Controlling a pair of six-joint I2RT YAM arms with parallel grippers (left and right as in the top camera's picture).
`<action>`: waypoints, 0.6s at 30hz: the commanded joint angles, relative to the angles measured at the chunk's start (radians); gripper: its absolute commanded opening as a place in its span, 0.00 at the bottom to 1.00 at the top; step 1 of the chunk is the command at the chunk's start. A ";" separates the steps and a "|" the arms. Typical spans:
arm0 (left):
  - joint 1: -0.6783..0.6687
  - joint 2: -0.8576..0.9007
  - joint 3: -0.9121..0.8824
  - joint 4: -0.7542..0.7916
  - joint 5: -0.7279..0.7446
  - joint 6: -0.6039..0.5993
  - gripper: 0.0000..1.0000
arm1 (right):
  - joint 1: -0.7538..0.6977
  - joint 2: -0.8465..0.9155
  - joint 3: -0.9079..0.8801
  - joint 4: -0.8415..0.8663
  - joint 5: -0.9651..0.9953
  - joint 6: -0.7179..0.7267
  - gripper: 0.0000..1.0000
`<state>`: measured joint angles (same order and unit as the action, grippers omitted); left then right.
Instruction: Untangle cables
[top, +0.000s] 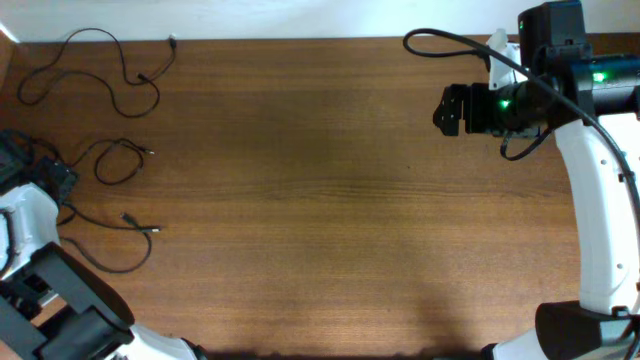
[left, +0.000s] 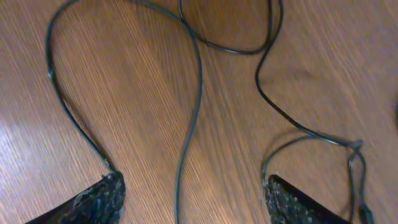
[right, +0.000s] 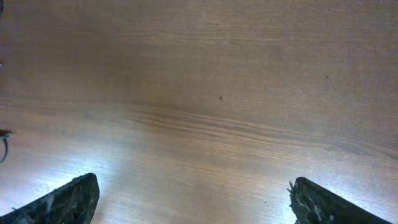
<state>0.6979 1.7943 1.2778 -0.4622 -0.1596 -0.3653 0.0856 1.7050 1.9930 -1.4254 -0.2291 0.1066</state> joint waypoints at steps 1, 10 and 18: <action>0.003 0.064 0.018 0.006 -0.066 0.063 0.72 | -0.001 0.003 -0.007 -0.001 -0.006 0.006 0.99; -0.002 0.188 0.382 -0.277 -0.032 0.232 0.86 | -0.001 0.003 -0.007 0.018 -0.056 0.006 0.98; 0.003 0.361 0.466 -0.324 -0.047 0.232 0.99 | -0.001 0.003 -0.007 0.006 -0.055 0.006 0.99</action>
<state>0.6975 2.0583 1.7451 -0.7879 -0.2073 -0.1463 0.0856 1.7050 1.9930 -1.4143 -0.2714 0.1059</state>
